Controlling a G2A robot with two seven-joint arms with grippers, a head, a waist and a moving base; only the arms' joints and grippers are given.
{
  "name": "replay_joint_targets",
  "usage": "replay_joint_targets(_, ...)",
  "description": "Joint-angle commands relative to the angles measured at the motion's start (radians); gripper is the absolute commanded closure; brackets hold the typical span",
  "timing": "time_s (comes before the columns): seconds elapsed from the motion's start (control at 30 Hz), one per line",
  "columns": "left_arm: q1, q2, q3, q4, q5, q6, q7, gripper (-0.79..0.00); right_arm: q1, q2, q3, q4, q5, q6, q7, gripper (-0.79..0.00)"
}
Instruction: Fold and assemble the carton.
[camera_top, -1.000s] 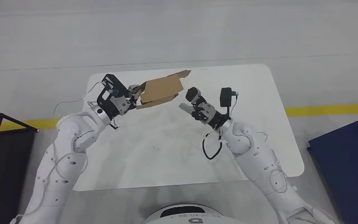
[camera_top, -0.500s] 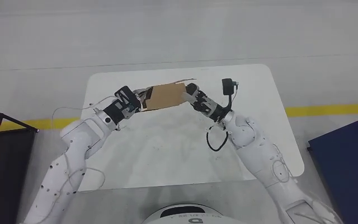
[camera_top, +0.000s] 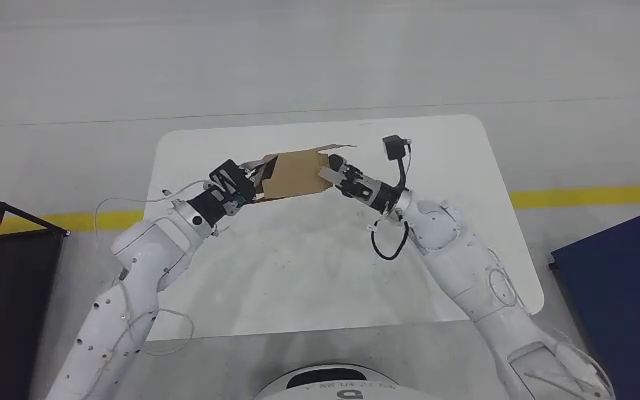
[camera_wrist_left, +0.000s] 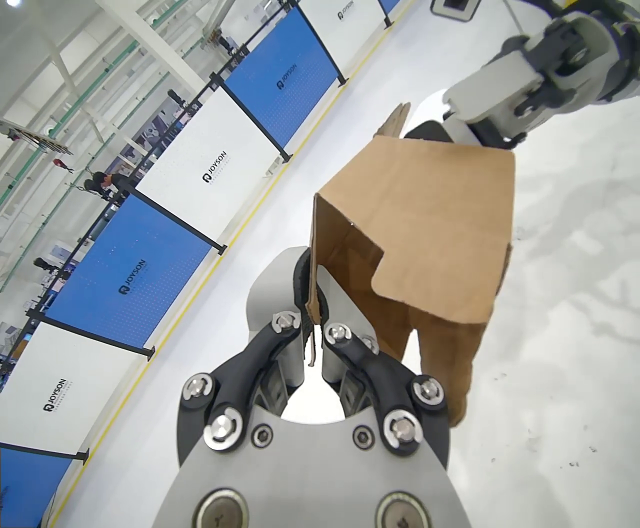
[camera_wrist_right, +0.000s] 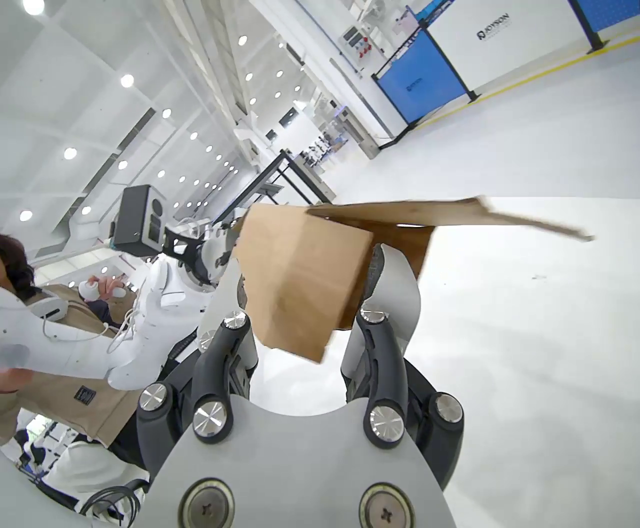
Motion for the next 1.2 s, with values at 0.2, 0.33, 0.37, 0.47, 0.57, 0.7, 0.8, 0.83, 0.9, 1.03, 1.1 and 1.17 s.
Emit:
replay_joint_targets(0.2, 0.009, 0.001, -0.003, -0.005, 0.063, 0.019, 0.026, 0.0, 0.017, -0.002, -0.015, 0.041, 0.156, -0.05, 0.091, -0.379)
replay_joint_targets(0.33, 0.009, -0.001, 0.008, 0.002, 0.1, 0.04, 0.037, 0.0, 0.032, -0.003, -0.026, 0.06, 0.272, -0.095, 0.168, -0.357)
replay_joint_targets(0.37, 0.008, -0.001, 0.01, 0.003, 0.108, 0.04, 0.039, 0.0, 0.035, -0.002, -0.028, 0.065, 0.297, -0.102, 0.189, -0.354)
replay_joint_targets(0.47, 0.005, -0.001, 0.014, 0.006, 0.122, 0.04, 0.049, 0.0, 0.048, 0.0, -0.026, 0.085, 0.344, -0.107, 0.232, -0.336)
replay_joint_targets(0.57, 0.003, -0.001, 0.017, 0.007, 0.135, 0.038, 0.063, 0.0, 0.06, 0.0, -0.032, 0.101, 0.361, -0.097, 0.267, -0.32)
replay_joint_targets(0.7, 0.002, -0.001, 0.021, 0.007, 0.15, 0.03, 0.081, 0.0, 0.083, 0.001, -0.042, 0.125, 0.341, -0.075, 0.306, -0.351)
replay_joint_targets(0.8, 0.001, -0.002, 0.019, 0.004, 0.146, 0.026, 0.089, 0.0, 0.094, -0.001, -0.044, 0.143, 0.343, -0.057, 0.301, -0.391)
replay_joint_targets(0.83, 0.001, -0.002, 0.018, 0.004, 0.147, 0.026, 0.09, 0.0, 0.098, -0.001, -0.044, 0.148, 0.343, -0.057, 0.302, -0.425)
replay_joint_targets(0.9, 0.001, -0.002, 0.016, 0.003, 0.154, 0.026, 0.092, 0.0, 0.103, -0.002, -0.044, 0.155, 0.349, -0.061, 0.303, -0.539)
replay_joint_targets(1.03, 0.0, -0.002, 0.018, 0.005, 0.181, 0.032, 0.089, 0.0, 0.112, -0.005, -0.05, 0.161, 0.365, -0.07, 0.309, -0.437)
replay_joint_targets(1.1, -0.002, -0.002, 0.018, 0.007, 0.184, 0.038, 0.089, 0.0, 0.116, -0.007, -0.057, 0.162, 0.373, -0.078, 0.319, -0.354)
replay_joint_targets(1.17, -0.005, -0.003, 0.019, 0.007, 0.195, 0.042, 0.089, 0.0, 0.121, -0.008, -0.062, 0.167, 0.378, -0.082, 0.327, -0.317)
